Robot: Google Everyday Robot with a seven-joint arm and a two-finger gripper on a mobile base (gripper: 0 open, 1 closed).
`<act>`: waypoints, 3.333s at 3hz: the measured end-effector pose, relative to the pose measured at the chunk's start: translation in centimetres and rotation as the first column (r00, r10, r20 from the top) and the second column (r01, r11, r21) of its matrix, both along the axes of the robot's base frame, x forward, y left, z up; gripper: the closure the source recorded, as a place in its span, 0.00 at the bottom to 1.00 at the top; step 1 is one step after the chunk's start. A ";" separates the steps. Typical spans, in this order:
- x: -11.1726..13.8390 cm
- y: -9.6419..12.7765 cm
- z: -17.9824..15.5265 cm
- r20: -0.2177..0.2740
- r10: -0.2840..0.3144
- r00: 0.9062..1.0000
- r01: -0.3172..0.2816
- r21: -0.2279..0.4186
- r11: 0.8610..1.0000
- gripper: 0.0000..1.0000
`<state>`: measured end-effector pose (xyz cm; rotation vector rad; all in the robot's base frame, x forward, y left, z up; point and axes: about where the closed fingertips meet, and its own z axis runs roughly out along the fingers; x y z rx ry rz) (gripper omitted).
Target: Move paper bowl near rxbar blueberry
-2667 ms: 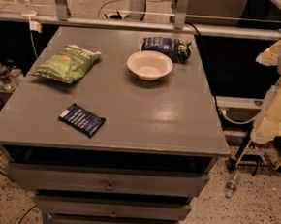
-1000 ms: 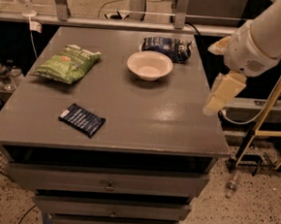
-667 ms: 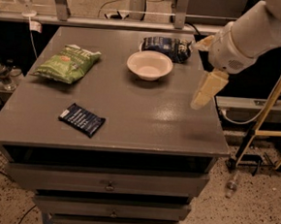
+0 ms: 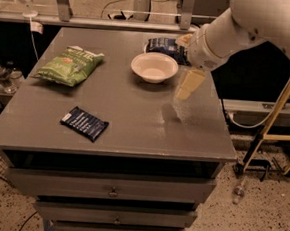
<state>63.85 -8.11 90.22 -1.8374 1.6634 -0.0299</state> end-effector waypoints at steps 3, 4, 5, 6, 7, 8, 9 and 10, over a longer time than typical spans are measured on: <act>4.2 5.3 -2.7 0.010 0.081 0.997 -0.081 0.008 0.997 0.15; 4.8 6.0 -3.2 0.005 0.092 0.996 -0.093 0.009 0.996 0.38; 4.9 6.8 -3.8 -0.012 0.112 0.994 -0.112 0.013 0.994 0.69; 4.7 7.2 -3.7 -0.013 0.127 0.992 -0.127 0.014 0.992 0.92; 2.3 6.9 -1.6 0.007 0.170 0.985 -0.170 0.031 0.985 1.00; -1.9 5.3 1.1 0.019 0.217 0.976 -0.218 0.059 0.974 1.00; -1.9 5.4 1.1 0.019 0.218 0.976 -0.219 0.058 0.974 1.00; -2.3 6.6 1.2 0.042 0.287 0.957 -0.290 0.074 0.954 1.00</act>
Offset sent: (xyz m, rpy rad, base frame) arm 0.0495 0.0618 -0.0269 0.0147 -0.0203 0.0975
